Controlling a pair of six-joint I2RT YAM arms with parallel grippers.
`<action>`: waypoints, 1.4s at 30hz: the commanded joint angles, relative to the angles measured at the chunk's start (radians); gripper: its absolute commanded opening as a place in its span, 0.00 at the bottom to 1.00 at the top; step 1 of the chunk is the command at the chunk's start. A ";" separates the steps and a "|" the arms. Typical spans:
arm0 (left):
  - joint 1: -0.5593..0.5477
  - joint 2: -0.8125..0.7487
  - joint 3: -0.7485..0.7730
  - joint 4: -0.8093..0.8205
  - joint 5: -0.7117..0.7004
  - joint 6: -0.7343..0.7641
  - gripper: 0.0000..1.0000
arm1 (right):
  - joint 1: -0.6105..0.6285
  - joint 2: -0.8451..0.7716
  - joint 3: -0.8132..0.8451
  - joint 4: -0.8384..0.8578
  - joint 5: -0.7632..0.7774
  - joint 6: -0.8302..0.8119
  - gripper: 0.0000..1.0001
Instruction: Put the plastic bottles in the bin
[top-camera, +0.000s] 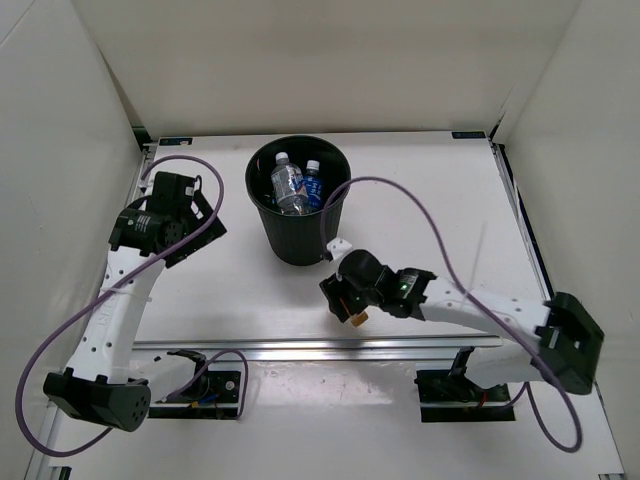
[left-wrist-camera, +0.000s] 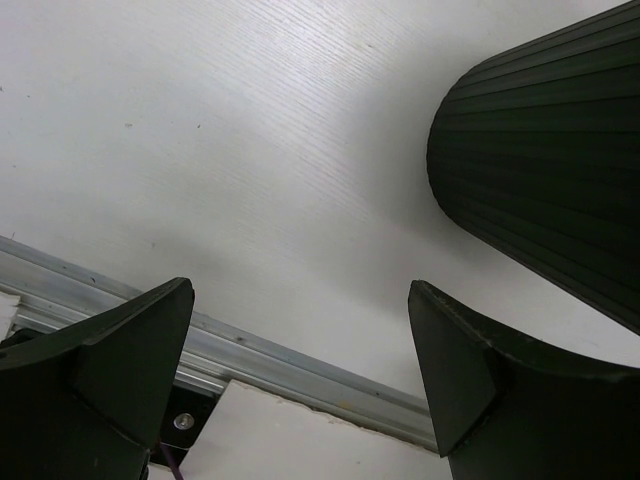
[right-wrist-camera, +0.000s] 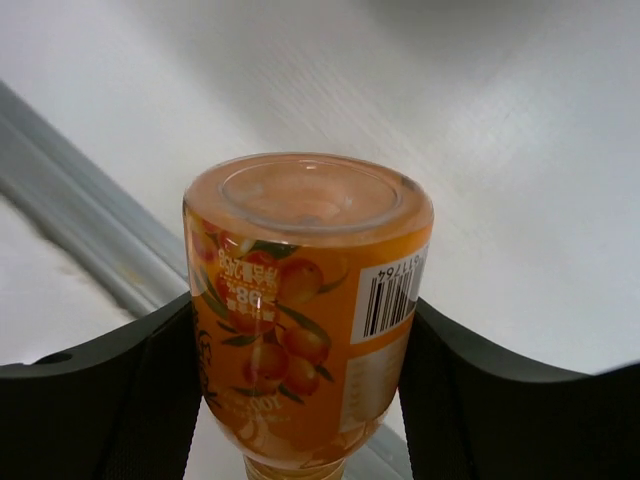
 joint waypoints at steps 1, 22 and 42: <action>0.003 -0.042 -0.026 0.024 -0.034 -0.025 1.00 | 0.031 -0.134 0.192 -0.164 0.070 0.007 0.26; 0.022 0.014 0.017 0.193 0.106 0.023 1.00 | -0.278 0.432 1.265 -0.354 0.006 -0.143 1.00; 0.071 0.063 -0.070 0.230 -0.101 -0.171 1.00 | -0.702 0.205 1.093 -0.785 0.141 0.200 1.00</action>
